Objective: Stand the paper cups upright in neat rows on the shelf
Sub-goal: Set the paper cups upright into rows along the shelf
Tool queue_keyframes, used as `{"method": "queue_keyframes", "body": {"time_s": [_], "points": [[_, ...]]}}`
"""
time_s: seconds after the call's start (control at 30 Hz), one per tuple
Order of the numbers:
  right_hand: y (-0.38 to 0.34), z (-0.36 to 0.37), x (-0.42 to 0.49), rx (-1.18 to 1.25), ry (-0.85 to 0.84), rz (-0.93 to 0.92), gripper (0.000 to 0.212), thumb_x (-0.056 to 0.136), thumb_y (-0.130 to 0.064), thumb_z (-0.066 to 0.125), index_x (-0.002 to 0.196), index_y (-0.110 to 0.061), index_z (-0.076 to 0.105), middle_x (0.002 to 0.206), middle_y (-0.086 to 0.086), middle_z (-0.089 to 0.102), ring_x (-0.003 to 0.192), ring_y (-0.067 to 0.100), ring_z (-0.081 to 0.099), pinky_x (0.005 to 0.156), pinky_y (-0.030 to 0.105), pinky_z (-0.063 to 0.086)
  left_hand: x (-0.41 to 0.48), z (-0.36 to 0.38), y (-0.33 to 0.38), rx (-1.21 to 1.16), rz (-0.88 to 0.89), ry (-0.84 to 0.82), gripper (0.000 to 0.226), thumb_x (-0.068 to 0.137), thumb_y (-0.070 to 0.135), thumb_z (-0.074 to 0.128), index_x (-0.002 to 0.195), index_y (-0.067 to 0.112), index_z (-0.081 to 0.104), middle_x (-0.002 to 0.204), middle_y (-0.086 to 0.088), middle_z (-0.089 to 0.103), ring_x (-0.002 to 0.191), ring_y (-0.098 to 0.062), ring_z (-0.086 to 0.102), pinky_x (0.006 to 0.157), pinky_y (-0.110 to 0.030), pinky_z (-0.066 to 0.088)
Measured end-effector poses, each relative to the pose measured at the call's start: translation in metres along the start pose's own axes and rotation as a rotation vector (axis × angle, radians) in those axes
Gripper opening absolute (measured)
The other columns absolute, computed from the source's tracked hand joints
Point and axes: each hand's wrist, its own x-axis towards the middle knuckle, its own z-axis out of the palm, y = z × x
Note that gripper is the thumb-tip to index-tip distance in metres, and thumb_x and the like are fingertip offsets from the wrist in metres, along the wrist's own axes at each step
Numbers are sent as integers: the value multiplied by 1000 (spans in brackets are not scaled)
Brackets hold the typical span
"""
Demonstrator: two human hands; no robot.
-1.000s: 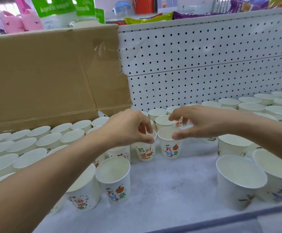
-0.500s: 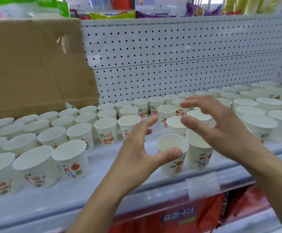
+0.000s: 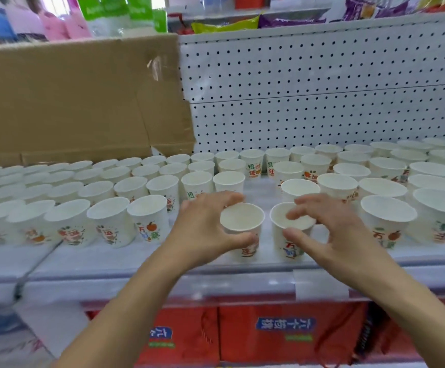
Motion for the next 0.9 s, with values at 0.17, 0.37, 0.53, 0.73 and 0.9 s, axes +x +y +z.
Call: {"method": "queue_keyframes", "body": {"time_s": [0.17,0.37,0.53,0.73,0.9], "points": [[-17,39,30,-2,-55,-41,10,83,-23,72,92,-20,68,114,-1,60,109,20,49,85,16,26,12,-37,-34,279,-33,-132,65,70,62,69,129,43,50,121,15,55,113,-7,38,98,-31,21],[-28,65,50,29,-84,-30,11,86,-20,70,96,-20,68,117,-3,60,111,19,48,88,18,30,28,-59,-57,324,-21,-231,68,70,57,73,132,38,50,121,16,54,105,-7,34,100,-31,21],[-30,70,56,27,-88,-20,10,86,-26,68,96,-28,65,115,-14,57,111,10,48,88,25,40,30,-63,-71,249,0,-230,67,71,53,74,133,36,52,127,18,55,101,2,34,102,-31,17],[-37,74,59,15,-60,-32,15,86,-38,66,100,-33,65,117,-20,53,109,4,49,84,36,50,25,-70,-82,149,-13,-203,81,65,63,75,136,44,43,129,22,49,115,0,35,108,-30,20],[-32,68,57,61,-48,-36,45,78,-53,63,119,-37,59,131,-18,46,116,3,48,86,38,52,1,-94,-106,104,-2,-49,84,48,72,76,125,46,53,121,29,53,124,-3,43,109,-41,30]]}}
